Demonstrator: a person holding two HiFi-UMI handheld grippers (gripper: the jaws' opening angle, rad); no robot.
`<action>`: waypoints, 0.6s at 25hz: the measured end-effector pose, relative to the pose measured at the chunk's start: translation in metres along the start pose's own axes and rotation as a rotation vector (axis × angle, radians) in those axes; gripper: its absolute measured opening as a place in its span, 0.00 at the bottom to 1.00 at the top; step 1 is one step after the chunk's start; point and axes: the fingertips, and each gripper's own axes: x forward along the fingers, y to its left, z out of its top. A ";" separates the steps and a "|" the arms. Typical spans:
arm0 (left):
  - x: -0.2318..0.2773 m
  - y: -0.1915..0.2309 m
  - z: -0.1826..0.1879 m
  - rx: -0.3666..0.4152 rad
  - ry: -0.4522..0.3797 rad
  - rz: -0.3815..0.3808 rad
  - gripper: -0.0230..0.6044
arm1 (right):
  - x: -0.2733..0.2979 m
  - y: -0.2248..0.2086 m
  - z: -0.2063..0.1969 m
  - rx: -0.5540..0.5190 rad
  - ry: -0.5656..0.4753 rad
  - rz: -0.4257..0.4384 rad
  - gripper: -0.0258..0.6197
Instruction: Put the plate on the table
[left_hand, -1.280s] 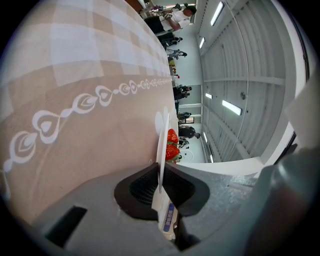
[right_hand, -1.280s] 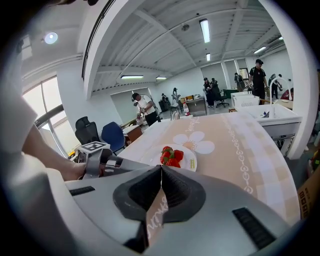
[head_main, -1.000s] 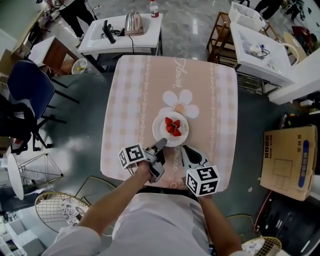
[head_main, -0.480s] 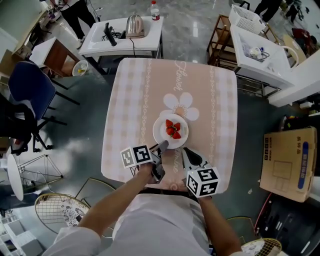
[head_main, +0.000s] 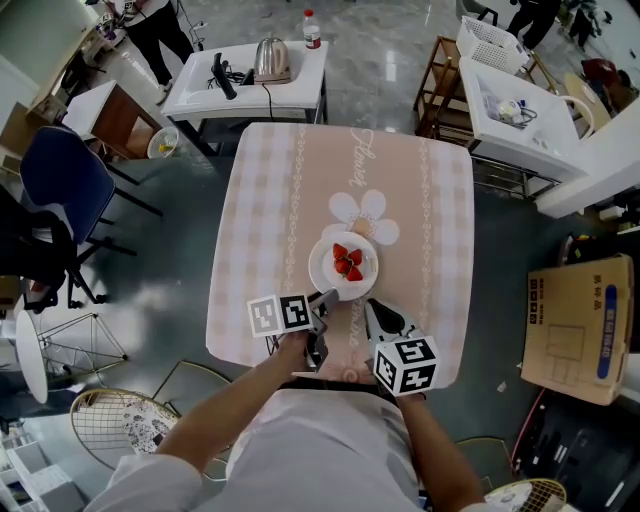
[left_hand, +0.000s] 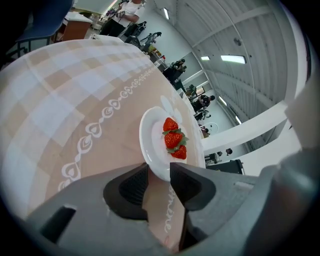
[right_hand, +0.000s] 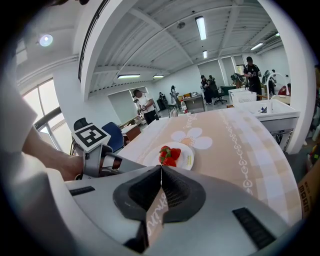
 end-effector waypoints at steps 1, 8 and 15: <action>-0.002 0.001 -0.001 0.004 0.005 0.003 0.24 | -0.001 0.001 0.001 0.001 -0.002 -0.001 0.05; -0.014 -0.003 0.000 0.039 -0.010 -0.021 0.24 | -0.008 0.004 0.006 -0.005 -0.028 -0.015 0.05; -0.039 -0.024 0.001 0.156 -0.078 -0.079 0.24 | -0.020 0.016 0.008 -0.021 -0.048 -0.023 0.05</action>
